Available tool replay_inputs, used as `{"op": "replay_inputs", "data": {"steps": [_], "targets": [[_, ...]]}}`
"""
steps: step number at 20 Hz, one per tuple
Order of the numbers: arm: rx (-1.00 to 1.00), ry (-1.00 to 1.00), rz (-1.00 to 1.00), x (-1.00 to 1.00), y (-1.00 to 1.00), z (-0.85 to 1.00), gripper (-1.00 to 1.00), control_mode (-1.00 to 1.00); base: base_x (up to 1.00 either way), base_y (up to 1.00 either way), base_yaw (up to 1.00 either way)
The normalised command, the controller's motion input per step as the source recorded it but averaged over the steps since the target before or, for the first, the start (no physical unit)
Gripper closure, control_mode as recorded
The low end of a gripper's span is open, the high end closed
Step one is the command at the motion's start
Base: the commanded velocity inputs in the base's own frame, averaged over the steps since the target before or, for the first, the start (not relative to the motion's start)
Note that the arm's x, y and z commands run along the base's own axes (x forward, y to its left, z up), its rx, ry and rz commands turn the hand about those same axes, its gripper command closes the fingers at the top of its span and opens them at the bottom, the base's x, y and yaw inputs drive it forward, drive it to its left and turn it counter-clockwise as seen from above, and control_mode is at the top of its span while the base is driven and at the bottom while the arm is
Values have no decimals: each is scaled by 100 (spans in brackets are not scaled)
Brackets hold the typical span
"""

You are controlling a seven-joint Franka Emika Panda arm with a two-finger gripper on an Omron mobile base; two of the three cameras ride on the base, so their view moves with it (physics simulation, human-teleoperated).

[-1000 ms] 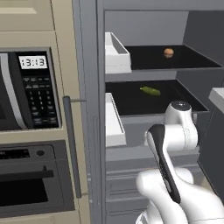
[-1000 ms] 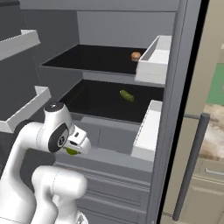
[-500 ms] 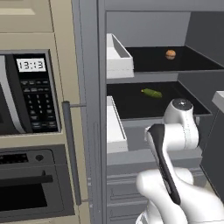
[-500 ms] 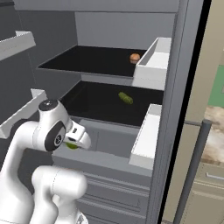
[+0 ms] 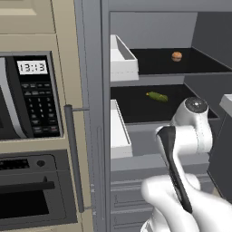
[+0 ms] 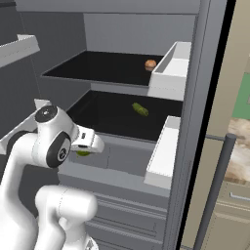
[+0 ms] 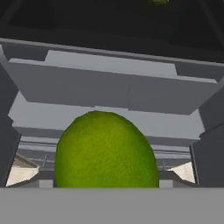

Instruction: Place the lime in the correct fridge rack based on whether it is a fruit or vegetable. Finally, close the fridge door.

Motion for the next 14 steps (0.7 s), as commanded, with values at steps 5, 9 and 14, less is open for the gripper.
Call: {"op": "replay_inputs", "data": {"steps": [5, 9, 14], "targets": [[11, 0, 27, 7, -35, 1, 100, -100, 0, 0, 0], [3, -1, 5, 47, -4, 9, 100, -100, 0, 0, 0], [0, -10, 0, 47, -3, 15, 100, -100, 0, 0, 0]]}}
